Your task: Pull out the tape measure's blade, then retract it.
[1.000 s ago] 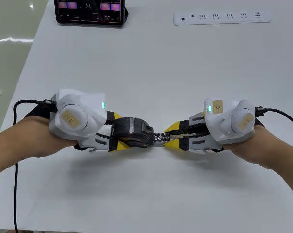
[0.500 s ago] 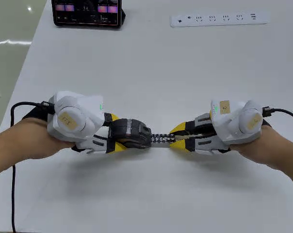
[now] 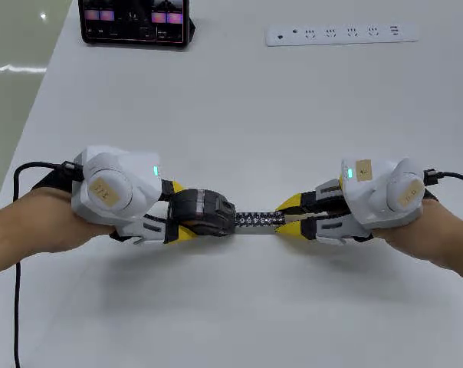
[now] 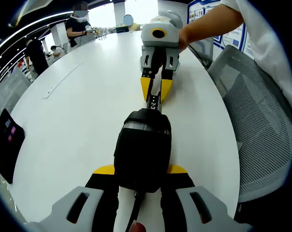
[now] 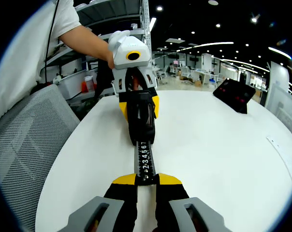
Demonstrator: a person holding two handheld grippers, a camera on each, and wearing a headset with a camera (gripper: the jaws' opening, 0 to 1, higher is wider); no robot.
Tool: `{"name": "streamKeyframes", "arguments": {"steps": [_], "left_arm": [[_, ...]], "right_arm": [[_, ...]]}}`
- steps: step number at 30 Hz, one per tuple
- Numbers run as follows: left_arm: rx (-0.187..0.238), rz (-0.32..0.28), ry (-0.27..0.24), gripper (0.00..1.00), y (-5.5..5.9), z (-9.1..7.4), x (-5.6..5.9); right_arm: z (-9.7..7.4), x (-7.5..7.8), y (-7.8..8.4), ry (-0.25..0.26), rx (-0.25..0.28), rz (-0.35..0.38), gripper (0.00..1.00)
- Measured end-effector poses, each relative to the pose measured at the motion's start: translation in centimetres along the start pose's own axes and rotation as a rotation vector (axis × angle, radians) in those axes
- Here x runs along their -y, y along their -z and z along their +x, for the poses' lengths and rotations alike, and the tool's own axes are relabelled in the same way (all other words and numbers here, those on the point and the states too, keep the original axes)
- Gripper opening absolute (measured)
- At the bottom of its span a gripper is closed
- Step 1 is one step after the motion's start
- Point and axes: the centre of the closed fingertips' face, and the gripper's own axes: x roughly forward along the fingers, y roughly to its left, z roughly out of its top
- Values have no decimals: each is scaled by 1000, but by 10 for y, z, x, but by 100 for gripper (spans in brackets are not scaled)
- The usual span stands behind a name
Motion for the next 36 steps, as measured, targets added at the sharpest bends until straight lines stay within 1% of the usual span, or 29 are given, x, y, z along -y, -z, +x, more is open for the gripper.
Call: {"name": "streamKeyframes", "arguments": {"steps": [7, 13, 36], "left_arm": [[-1, 0, 0, 28, 0, 0, 1], [1, 0, 0, 28, -1, 0, 1], [-6, 7, -2, 28, -1, 0, 1]], "right_arm": [[-7, 0, 4, 8, -12, -3, 10], [-16, 3, 11, 18, -25, -5, 10], [-38, 6, 25, 43, -67, -11, 9]]}}
